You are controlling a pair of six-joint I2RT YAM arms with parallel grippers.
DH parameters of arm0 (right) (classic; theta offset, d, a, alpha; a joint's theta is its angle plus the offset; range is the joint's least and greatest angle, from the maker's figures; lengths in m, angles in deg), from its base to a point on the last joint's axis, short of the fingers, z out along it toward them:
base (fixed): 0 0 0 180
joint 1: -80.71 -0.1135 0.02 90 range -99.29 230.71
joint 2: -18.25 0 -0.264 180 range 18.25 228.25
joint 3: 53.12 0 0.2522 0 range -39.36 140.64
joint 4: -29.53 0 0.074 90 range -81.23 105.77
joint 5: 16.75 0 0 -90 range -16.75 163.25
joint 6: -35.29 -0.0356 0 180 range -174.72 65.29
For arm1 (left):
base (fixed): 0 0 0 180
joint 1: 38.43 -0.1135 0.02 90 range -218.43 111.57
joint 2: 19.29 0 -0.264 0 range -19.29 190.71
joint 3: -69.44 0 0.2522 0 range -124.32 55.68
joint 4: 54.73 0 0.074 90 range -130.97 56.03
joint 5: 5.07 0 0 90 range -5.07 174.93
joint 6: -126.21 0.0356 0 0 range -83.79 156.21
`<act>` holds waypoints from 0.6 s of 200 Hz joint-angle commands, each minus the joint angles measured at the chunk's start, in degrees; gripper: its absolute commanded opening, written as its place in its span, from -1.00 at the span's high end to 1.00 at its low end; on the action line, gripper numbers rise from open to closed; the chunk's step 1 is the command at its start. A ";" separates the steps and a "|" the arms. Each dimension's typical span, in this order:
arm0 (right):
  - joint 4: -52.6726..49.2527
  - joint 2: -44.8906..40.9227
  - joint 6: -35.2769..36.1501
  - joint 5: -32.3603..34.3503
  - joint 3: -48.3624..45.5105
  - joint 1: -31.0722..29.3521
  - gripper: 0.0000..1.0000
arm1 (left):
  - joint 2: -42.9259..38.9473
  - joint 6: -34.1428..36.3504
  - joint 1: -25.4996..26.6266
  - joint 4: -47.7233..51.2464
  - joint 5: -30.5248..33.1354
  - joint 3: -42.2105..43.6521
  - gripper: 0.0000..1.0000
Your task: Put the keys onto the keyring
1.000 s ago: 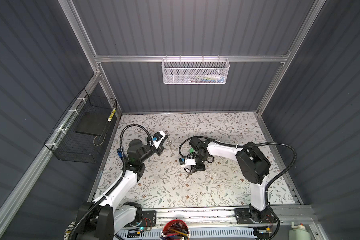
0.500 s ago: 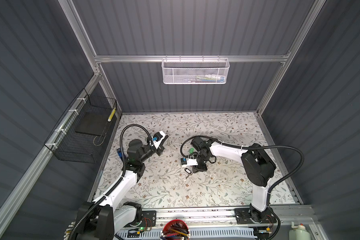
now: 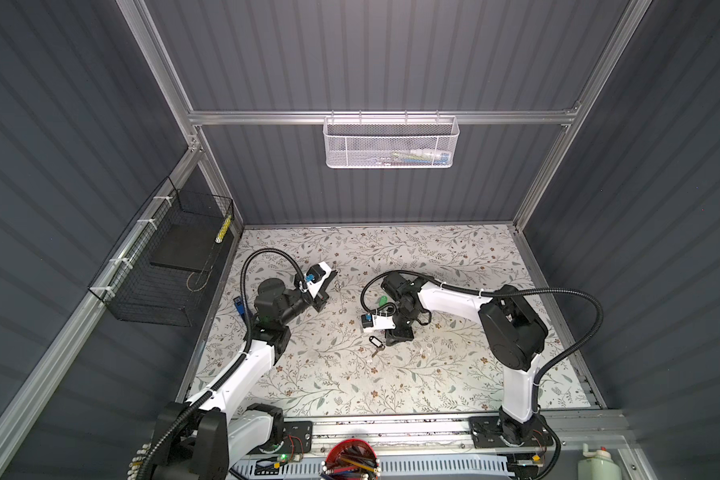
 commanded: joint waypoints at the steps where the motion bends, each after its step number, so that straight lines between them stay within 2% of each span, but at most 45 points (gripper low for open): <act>1: -1.01 1.73 0.39 -0.24 1.24 -0.57 0.40 | 0.13 0.67 -0.23 -1.49 -0.97 0.04 1.00; 57: -1.02 2.63 0.83 -0.77 1.60 -1.16 0.44 | -0.02 0.77 -0.23 -1.48 -0.90 0.04 1.00; 120: -1.15 3.33 0.83 0.08 1.60 -1.33 0.57 | -0.01 0.81 -0.23 -1.37 -0.94 0.09 1.00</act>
